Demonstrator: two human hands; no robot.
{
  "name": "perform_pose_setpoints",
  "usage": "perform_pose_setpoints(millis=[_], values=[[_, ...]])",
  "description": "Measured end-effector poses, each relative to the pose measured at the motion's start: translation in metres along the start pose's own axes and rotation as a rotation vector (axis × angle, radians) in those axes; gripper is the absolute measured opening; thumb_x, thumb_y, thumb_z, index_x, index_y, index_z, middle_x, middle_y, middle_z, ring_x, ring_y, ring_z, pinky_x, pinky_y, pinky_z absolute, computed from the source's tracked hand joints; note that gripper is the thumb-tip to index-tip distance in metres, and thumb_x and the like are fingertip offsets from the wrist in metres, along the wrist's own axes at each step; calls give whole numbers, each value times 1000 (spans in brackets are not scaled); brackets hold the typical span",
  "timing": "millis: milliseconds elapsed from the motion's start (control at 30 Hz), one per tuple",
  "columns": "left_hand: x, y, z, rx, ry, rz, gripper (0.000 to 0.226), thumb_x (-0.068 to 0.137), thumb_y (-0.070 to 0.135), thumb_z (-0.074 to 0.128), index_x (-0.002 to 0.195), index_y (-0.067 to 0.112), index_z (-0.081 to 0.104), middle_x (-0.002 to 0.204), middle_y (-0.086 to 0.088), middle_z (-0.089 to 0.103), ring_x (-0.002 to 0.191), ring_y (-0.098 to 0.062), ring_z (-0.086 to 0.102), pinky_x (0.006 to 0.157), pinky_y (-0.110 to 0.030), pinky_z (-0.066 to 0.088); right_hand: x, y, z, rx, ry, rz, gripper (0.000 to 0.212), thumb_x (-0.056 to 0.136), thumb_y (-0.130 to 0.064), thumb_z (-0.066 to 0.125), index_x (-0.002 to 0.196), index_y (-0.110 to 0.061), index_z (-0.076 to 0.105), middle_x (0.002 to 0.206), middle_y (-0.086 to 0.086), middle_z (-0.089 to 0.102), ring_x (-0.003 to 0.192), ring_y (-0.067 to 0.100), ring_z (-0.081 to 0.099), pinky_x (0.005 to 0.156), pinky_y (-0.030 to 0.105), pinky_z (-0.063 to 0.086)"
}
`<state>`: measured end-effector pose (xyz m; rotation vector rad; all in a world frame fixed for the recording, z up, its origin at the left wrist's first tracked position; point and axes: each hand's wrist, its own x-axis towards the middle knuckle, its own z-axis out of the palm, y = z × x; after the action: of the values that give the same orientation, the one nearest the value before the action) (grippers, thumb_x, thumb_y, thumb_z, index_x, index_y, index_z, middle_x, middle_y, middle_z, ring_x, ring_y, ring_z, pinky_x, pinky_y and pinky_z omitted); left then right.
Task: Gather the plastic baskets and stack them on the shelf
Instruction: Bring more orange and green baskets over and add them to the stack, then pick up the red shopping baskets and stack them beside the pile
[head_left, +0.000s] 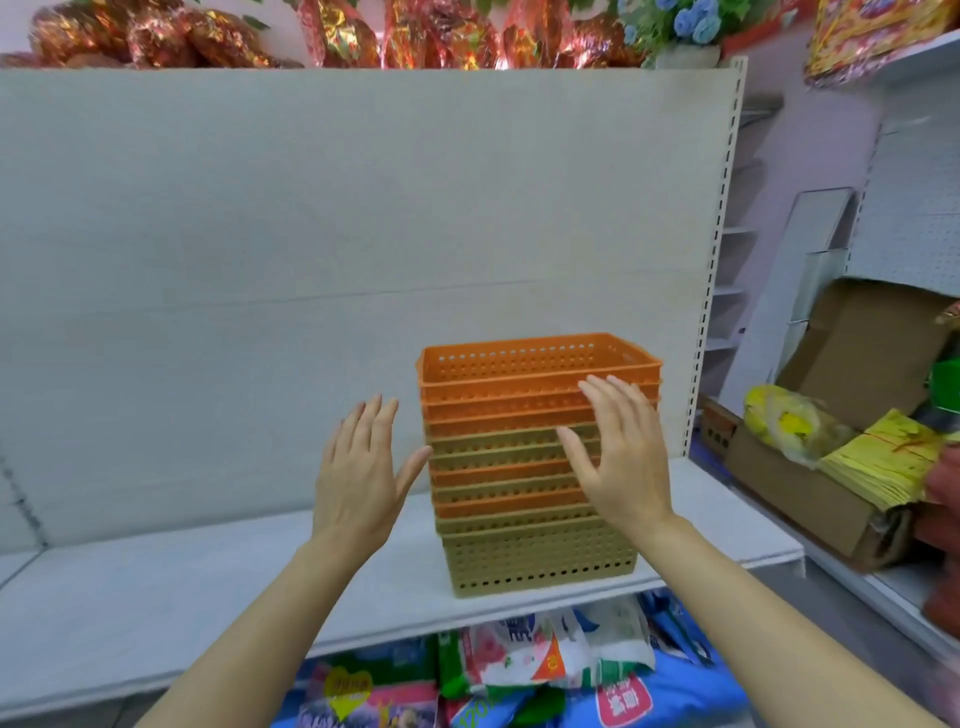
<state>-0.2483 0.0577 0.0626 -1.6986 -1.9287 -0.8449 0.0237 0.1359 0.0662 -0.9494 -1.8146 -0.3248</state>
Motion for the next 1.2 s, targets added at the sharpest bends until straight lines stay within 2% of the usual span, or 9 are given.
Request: perform_pose_setpoints(millis=[167, 333, 600, 733, 833, 967, 1033, 1100, 1200], values=[[-67, -8, -45, 142, 30, 60, 74, 99, 60, 28, 138, 4, 57, 133, -14, 62, 121, -35, 59, 103, -50, 49, -42, -51, 1, 84, -95, -95, 53, 94, -45, 50, 130, -6, 57, 128, 8, 62, 126, 24, 49, 107, 45, 40], [-146, -30, -76, 273, 52, -22, 60, 96, 47, 44, 127, 0, 64, 122, -17, 66, 107, -39, 63, 95, -49, 50, -95, -95, 1, 219, -142, -133, 49, 92, -38, 55, 125, -3, 60, 121, 12, 65, 114, 30, 58, 102, 41, 43], [-328, -100, -116, 407, -177, -308, 59, 91, 47, 45, 121, 1, 67, 121, -17, 68, 104, -38, 66, 94, -49, 51, -208, -195, 14, 406, -375, -214, 43, 90, -37, 56, 114, -4, 65, 106, 12, 68, 97, 32, 63, 90, 37, 45], [-420, -145, -146, 495, -208, -425, 56, 91, 45, 46, 118, 1, 67, 118, -17, 68, 102, -37, 65, 89, -46, 52, -257, -266, 32, 469, -478, -264, 37, 87, -34, 57, 110, -6, 66, 100, 11, 69, 92, 33, 64, 84, 37, 46], [-478, -180, -173, 580, -235, -514, 54, 90, 44, 45, 115, 1, 68, 113, -17, 69, 97, -36, 65, 87, -44, 50, -292, -325, 46, 499, -580, -319, 40, 89, -40, 53, 110, -8, 65, 99, 10, 68, 91, 31, 63, 86, 42, 50], [-541, -229, -208, 603, -311, -626, 57, 88, 45, 43, 115, 1, 70, 112, -17, 70, 100, -36, 67, 92, -46, 50, -329, -408, 64, 538, -687, -356, 42, 87, -41, 53, 109, -7, 64, 96, 10, 67, 87, 32, 62, 79, 39, 50], [-566, -251, -227, 601, -348, -687, 54, 87, 43, 49, 114, 1, 71, 114, -17, 71, 102, -36, 68, 93, -47, 54, -346, -446, 72, 538, -714, -368, 40, 86, -40, 54, 107, -8, 65, 95, 10, 67, 87, 30, 62, 79, 38, 48], [-591, -273, -241, 602, -387, -753, 46, 85, 37, 67, 114, 1, 71, 115, -18, 71, 103, -36, 68, 93, -48, 54, -362, -480, 80, 535, -771, -360, 41, 85, -41, 52, 107, -9, 65, 97, 8, 69, 88, 30, 63, 79, 37, 48], [-626, -307, -260, 613, -450, -849, 51, 80, 34, 81, 118, 0, 70, 120, -19, 70, 107, -38, 67, 95, -50, 52, -380, -525, 91, 547, -851, -383, 40, 85, -40, 52, 106, -9, 66, 97, 7, 69, 89, 30, 64, 78, 38, 49]])
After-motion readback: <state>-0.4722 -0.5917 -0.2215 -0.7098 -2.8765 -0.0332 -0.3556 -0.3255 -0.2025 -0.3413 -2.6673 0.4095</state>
